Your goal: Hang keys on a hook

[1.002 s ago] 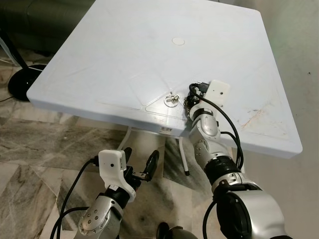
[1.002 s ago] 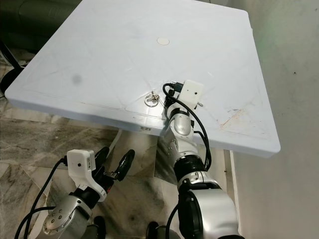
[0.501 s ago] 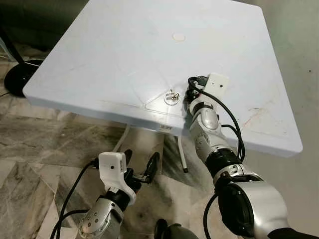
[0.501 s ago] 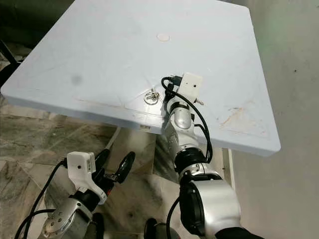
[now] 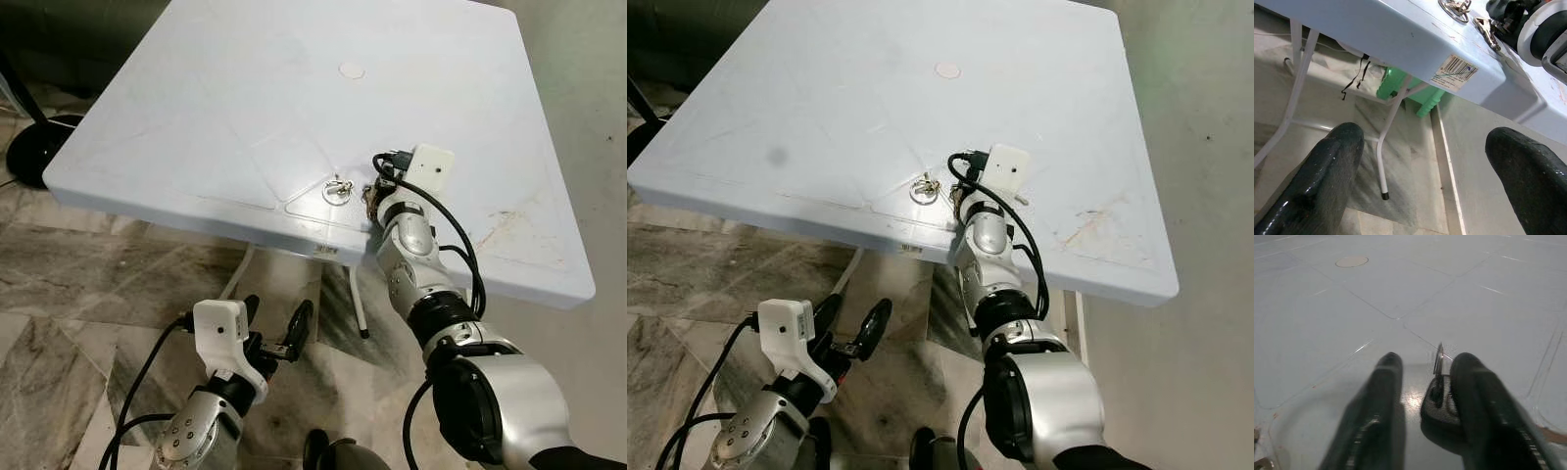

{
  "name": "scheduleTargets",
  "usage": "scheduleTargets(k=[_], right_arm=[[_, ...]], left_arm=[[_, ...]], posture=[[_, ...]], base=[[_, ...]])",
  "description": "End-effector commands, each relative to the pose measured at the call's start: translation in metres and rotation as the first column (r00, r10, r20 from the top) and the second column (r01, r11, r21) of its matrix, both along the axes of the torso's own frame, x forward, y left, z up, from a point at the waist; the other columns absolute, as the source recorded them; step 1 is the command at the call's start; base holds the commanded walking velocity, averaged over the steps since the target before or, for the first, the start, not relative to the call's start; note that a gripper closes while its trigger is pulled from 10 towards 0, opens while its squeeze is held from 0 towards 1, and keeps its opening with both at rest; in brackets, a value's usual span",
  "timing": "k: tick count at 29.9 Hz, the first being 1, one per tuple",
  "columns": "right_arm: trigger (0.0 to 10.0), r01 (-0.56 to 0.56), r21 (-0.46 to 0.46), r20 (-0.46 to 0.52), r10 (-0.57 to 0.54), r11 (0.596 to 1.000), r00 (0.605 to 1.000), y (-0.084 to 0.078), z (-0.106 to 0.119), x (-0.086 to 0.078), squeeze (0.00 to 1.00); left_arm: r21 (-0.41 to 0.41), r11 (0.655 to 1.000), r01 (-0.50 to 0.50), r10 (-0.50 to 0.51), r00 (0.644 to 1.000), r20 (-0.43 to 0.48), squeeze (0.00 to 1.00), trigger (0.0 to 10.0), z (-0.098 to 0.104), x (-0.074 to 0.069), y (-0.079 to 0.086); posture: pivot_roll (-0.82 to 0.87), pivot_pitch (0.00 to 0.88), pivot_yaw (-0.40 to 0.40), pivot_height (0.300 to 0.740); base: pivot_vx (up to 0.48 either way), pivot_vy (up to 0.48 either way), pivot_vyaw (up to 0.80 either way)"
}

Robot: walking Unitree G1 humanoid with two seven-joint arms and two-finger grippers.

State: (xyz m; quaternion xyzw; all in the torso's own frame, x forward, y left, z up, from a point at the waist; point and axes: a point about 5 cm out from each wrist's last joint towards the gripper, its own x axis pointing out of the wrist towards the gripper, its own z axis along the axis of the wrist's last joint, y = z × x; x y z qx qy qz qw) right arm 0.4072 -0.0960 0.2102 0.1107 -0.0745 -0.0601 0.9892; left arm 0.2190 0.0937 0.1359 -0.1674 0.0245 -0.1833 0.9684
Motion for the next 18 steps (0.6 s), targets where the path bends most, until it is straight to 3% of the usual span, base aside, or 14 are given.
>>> scheduleTargets(k=[1,18], right_arm=[[0.0,0.009,0.001,-0.039,-0.009,1.000,0.999,-0.0024,-0.0079,-0.0002,0.00],[0.0,0.003,-0.025,-0.040,-0.004,1.000,0.999,-0.0057,-0.0070,0.0009,0.00]], left_arm=[[-0.021,1.000,0.008,-0.008,1.000,-0.013,0.00,10.0,-0.0002,-0.0038,-0.0047],[-0.011,0.999,0.033,-0.033,0.999,0.000,0.00,10.0,-0.0002,-0.0003,-0.0072]], posture=[[0.18,0.351,-0.149,0.740],[0.17,0.360,-0.157,0.740]], base=[[0.000,0.000,0.00],[0.000,0.000,0.00]])
